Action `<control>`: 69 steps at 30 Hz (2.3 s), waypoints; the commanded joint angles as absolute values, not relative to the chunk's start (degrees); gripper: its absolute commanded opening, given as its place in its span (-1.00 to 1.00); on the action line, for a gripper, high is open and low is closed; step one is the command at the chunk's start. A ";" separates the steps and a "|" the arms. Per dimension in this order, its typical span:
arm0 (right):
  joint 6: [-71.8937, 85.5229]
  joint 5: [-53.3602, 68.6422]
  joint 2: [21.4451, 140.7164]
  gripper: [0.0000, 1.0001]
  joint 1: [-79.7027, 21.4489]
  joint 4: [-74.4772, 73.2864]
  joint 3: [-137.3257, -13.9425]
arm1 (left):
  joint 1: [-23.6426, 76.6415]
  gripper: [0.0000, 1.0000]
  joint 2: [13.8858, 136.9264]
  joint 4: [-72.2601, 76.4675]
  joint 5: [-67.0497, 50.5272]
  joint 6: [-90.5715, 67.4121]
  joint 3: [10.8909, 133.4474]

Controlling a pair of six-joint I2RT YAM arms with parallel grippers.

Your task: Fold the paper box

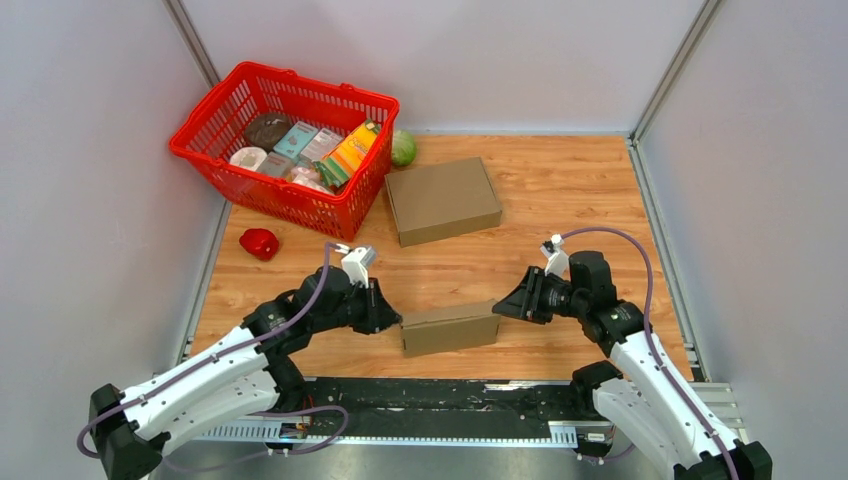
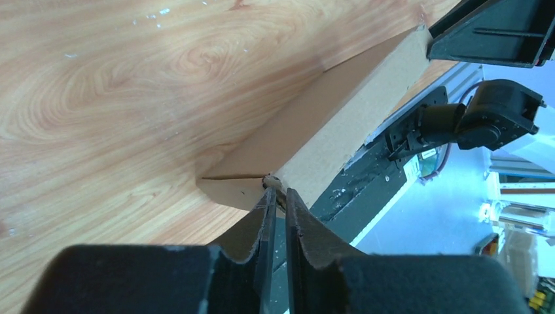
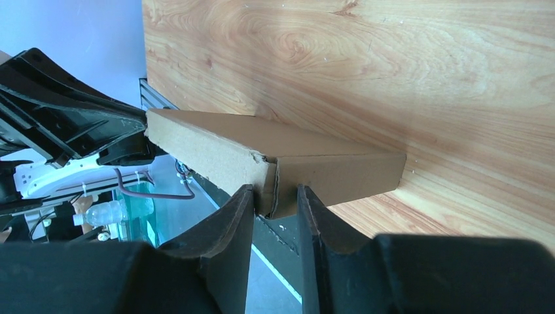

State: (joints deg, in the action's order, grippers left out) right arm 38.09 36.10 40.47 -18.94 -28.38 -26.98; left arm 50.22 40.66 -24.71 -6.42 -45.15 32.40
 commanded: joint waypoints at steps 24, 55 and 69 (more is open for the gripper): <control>40.16 38.59 32.88 -0.47 -18.90 -14.85 -16.26 | 51.77 0.31 33.93 -28.65 -3.34 -48.16 27.33; 44.56 30.77 28.92 -0.45 -18.90 -21.53 -12.66 | 65.11 -0.25 44.00 -23.73 2.07 -55.55 27.68; 52.73 16.71 17.68 0.04 -18.90 -36.46 -10.99 | 70.22 -0.56 68.35 -19.87 16.26 -44.48 35.49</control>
State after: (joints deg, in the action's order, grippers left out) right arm 50.65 20.67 20.49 -18.02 -19.57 -13.96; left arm 70.50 57.25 -18.24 9.21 -51.70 35.22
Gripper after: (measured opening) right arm 0.472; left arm 0.317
